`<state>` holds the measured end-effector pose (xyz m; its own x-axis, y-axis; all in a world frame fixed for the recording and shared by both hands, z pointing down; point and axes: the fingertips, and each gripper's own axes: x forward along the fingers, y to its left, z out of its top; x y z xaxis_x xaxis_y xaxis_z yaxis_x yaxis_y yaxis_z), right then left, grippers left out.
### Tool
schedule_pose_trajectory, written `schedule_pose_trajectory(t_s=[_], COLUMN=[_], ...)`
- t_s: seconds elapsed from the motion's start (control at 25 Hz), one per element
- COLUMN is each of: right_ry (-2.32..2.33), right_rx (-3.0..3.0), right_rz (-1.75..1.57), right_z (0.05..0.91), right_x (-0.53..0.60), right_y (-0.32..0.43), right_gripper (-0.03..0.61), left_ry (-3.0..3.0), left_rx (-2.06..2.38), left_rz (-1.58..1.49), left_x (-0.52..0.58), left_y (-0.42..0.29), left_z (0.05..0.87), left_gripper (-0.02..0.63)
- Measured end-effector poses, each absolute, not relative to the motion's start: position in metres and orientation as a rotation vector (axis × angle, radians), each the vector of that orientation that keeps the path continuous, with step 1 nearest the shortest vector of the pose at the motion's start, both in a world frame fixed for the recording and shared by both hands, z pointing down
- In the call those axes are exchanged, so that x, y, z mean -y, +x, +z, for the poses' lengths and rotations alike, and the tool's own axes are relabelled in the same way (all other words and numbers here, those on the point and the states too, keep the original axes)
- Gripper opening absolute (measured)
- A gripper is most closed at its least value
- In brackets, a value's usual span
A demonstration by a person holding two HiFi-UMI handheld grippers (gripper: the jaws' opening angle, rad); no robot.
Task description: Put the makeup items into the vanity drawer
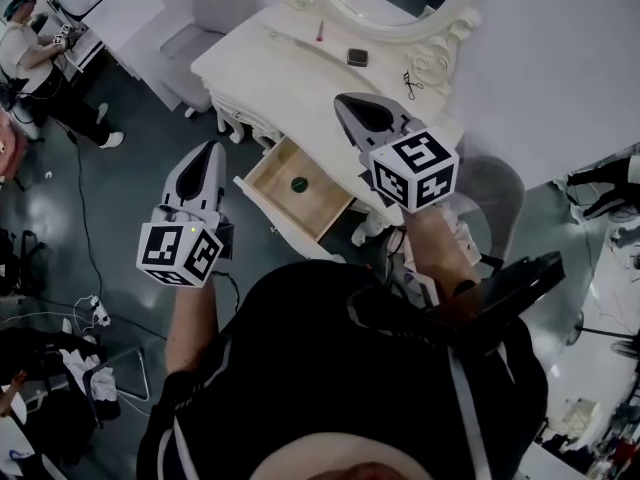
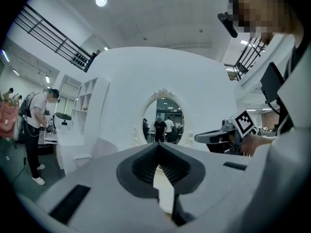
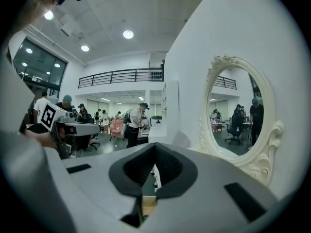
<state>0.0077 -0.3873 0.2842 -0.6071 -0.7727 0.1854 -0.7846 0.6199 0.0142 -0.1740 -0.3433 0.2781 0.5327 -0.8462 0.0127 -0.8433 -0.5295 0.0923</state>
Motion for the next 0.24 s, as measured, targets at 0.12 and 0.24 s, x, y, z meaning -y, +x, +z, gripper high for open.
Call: schedule_pose_trajectory(t_s=[0.12,0.24], right_ry=[1.299,1.301], right_rx=[2.647,2.662], right_rz=[0.079,0.091], right_z=[0.2845,0.2822], right_x=[0.3886,0.3903], right_y=[0.0067,0.0062], right_gripper=[0.005,0.005], left_ry=[2.666,2.660], left_rx=[1.489,1.530], left_rz=[-0.055,-0.048], left_x=[0.3444,0.3454], left_y=[-0.1758,-0.1789], left_z=[0.2805,0.2822], left_gripper=[0.003,0.003])
